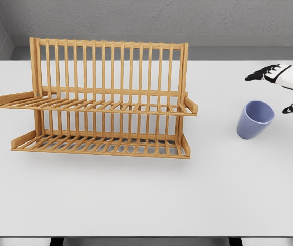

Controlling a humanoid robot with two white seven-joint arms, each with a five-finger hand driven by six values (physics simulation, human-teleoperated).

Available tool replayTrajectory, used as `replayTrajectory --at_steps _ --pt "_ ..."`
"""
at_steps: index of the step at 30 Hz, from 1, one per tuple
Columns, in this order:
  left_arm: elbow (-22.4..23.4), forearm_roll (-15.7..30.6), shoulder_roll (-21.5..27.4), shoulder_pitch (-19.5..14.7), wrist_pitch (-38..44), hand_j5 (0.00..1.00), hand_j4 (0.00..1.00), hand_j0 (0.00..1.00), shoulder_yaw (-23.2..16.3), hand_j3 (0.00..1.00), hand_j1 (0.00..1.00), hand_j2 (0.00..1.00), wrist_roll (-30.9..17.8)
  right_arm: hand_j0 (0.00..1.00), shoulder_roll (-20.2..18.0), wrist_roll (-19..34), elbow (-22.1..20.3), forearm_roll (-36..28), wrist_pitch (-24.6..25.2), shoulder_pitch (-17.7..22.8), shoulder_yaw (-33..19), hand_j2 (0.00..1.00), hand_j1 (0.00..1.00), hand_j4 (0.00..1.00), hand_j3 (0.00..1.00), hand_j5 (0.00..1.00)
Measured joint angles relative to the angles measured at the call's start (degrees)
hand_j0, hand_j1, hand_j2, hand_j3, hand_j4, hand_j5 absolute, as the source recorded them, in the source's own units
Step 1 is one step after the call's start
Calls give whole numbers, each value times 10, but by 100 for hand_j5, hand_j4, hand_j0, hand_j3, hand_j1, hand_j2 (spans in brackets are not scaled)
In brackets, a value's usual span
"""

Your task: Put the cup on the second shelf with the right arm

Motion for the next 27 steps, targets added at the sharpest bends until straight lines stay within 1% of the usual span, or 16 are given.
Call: replayTrajectory --at_steps 4,15,17,20,27 --pt "0 0 0 0 0 100 100 100 0 100 100 100 0 100 6 1 12 16 1 -4 27 100 100 100 100 100" --pt "0 0 0 0 0 100 100 100 0 100 100 100 0 100 25 2 48 36 1 -11 53 100 100 100 100 100" --pt "0 0 0 0 0 100 100 100 0 100 100 100 0 100 30 2 53 38 1 -15 55 100 100 100 100 100" --pt "0 0 0 0 0 100 100 100 0 100 100 100 0 100 37 2 61 41 1 -34 69 100 100 100 100 100" --pt "0 0 0 0 0 100 100 100 0 100 100 100 0 100 46 2 72 46 1 -34 93 100 100 100 100 100"
